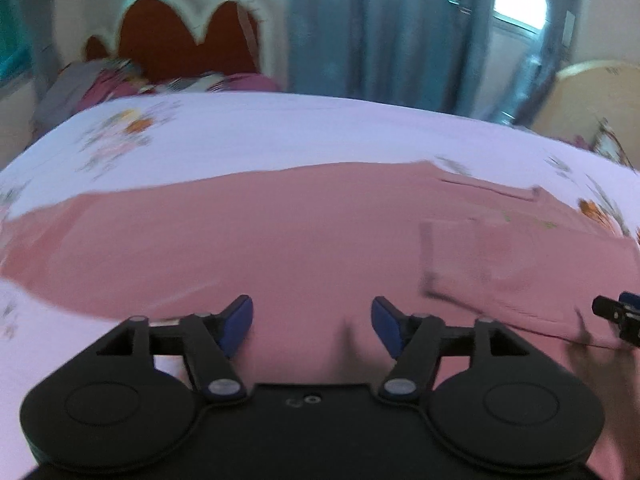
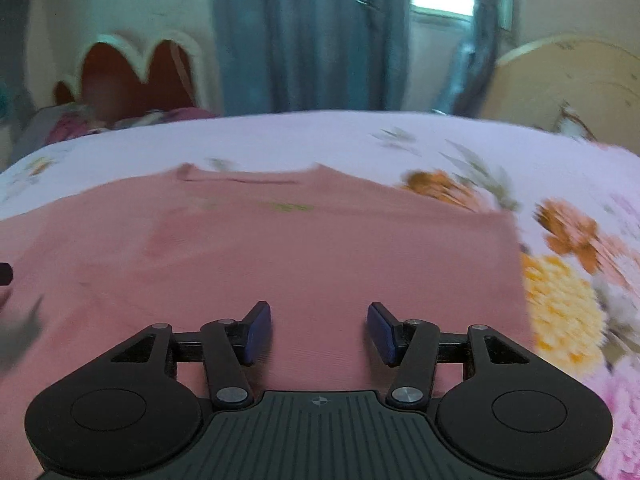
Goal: Fold small clothes
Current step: 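Move the left tool to the other sleeve cuff and close on it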
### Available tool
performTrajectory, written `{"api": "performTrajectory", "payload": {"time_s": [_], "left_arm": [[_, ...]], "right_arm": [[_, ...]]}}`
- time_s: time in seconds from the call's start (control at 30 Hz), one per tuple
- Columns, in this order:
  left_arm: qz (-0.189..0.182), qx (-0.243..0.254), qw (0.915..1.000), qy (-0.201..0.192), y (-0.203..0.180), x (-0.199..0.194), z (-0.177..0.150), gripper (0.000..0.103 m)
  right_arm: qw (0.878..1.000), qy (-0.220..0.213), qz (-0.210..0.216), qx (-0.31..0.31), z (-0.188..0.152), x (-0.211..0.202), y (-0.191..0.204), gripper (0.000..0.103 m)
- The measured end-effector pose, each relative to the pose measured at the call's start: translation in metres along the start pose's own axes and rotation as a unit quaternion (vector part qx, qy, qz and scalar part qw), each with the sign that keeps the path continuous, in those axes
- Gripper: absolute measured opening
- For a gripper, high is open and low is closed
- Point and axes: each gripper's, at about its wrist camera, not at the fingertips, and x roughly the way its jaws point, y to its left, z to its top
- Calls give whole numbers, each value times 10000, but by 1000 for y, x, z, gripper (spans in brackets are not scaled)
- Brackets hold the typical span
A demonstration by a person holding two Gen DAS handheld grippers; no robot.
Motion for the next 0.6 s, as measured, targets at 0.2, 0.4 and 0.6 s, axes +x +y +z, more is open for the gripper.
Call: {"api": "performTrajectory", "payload": {"time_s": [0.2, 0.4, 0.6], "left_arm": [[216, -938, 9952, 197, 89, 6, -5, 69], [519, -1770, 9825, 253, 180, 12, -11, 66], [724, -2426, 9672, 221, 256, 23, -12, 62]], "right_arm": [[9993, -11, 376, -21, 11, 2, 56, 54], [9985, 2, 529, -135, 21, 17, 109, 54], [9978, 79, 619, -223, 26, 35, 150, 54]]}}
